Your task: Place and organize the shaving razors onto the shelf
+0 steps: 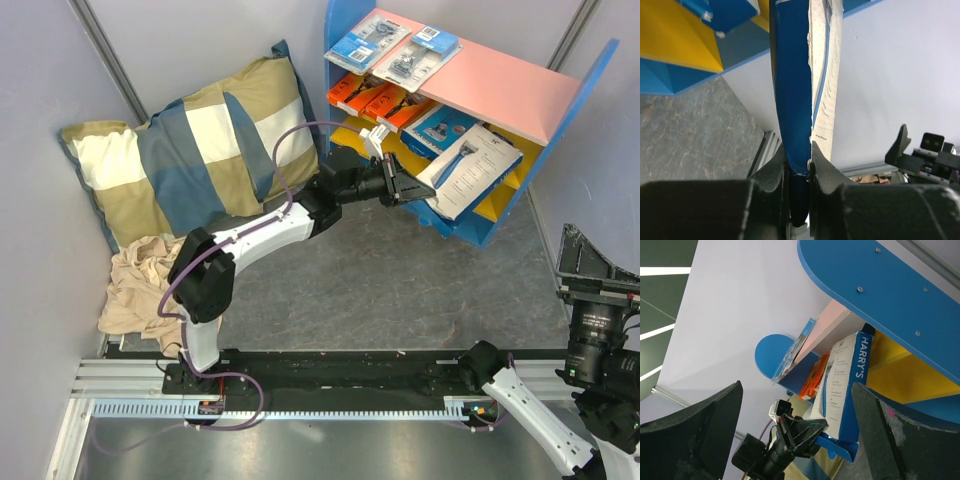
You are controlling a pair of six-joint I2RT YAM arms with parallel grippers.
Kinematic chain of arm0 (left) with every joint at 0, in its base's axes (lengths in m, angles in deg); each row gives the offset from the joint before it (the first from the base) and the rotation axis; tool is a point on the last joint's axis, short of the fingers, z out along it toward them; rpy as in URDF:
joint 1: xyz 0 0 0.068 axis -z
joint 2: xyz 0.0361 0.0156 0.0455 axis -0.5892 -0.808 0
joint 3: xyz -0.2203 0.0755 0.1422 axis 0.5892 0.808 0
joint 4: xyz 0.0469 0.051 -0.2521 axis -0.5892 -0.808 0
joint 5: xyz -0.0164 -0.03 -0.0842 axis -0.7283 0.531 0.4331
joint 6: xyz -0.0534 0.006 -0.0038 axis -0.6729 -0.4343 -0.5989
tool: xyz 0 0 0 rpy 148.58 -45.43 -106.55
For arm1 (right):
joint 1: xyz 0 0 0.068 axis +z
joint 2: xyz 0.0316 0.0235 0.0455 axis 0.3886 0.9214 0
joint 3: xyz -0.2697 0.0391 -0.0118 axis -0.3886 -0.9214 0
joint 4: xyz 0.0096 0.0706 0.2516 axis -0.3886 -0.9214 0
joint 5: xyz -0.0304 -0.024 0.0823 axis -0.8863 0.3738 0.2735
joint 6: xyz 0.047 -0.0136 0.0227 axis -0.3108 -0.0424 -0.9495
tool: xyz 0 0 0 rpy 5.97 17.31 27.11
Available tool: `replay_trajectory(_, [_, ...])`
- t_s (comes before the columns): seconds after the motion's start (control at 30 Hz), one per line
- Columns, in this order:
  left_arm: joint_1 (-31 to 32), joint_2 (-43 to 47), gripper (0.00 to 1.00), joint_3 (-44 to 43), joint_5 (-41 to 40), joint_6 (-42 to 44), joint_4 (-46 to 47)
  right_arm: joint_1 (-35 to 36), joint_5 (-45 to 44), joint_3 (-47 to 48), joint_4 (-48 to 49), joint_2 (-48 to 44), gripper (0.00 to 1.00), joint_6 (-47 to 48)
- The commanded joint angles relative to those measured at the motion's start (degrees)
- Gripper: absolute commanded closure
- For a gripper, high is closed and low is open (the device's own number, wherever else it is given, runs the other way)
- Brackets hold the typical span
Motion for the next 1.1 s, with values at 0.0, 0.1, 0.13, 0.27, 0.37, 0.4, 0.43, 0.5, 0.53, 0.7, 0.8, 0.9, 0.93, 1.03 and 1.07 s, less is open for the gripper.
replay_trajectory(0.0, [1.31, -3.10, 0.98, -11.47, -2.18, 2.93, -3.21, 0.16, -1.58, 1.92, -1.43, -0.88, 0.02, 1.51])
replay_trajectory(0.1, [2.10, -6.35, 0.98, -17.64, -3.85, 4.16, -7.62, 0.07, -1.93, 2.10, -2.13, -1.32, 0.02, 1.42])
replay_trajectory(0.13, [2.37, -7.67, 0.98, -18.87, -4.20, 3.55, -8.16, 0.16, -2.20, 2.10, -2.31, -1.58, 0.02, 1.51])
replay_trajectory(0.27, [2.72, -9.70, 0.98, -23.27, -7.89, 2.84, -11.41, 0.25, -2.46, 2.36, -3.01, -1.93, 0.02, 1.42])
replay_trajectory(0.37, [2.81, -11.88, 0.98, -28.01, -9.92, 1.88, -13.08, 0.25, -2.73, 2.54, -3.36, -2.11, 0.02, 1.68])
replay_trajectory(0.4, [2.98, -12.59, 0.98, -29.16, -10.01, 1.62, -13.43, 0.25, -2.81, 2.63, -3.45, -2.19, 0.02, 1.68])
replay_trajectory(0.43, [2.98, -13.56, 0.98, -30.74, -10.10, 1.53, -13.96, 0.16, -2.99, 2.71, -3.54, -2.28, 0.02, 1.68])
replay_trajectory(0.5, [3.42, -16.28, 0.98, -35.39, -10.45, 1.52, -15.98, 0.33, -3.08, 2.80, -3.71, -2.20, 0.02, 1.77])
replay_trajectory(0.53, [3.51, -17.16, 0.98, -36.98, -10.54, 1.44, -16.59, 0.33, -3.25, 2.89, -3.80, -2.28, 0.02, 1.86])
replay_trajectory(0.7, [3.77, -24.27, 0.92, -47.09, -9.75, -0.84, -19.50, 0.51, -3.87, 3.59, -4.24, -2.55, 0.02, 2.47])
replay_trajectory(0.8, [4.12, -26.57, 0.88, -49.56, -9.48, -1.46, -19.68, 0.60, -4.31, 3.94, -4.51, -2.81, 0.02, 2.83])
replay_trajectory(0.9, [4.48, -27.27, 0.86, -50.17, -10.18, -1.55, -19.68, 0.77, -4.48, 4.30, -4.94, -2.99, 0.02, 2.92])
replay_trajectory(0.93, [4.56, -27.80, 0.85, -50.61, -10.10, -1.64, -19.68, 0.69, -4.48, 4.30, -5.12, -3.07, 0.02, 2.92])
replay_trajectory(1.03, [4.74, -28.59, 0.80, -51.49, -10.62, -1.64, -20.03, 0.86, -4.57, 4.47, -5.47, -3.16, 0.02, 2.83])
replay_trajectory(1.07, [4.65, -28.60, 0.77, -51.49, -10.71, -1.47, -20.11, 0.86, -4.57, 4.47, -5.47, -3.25, 0.02, 2.74])
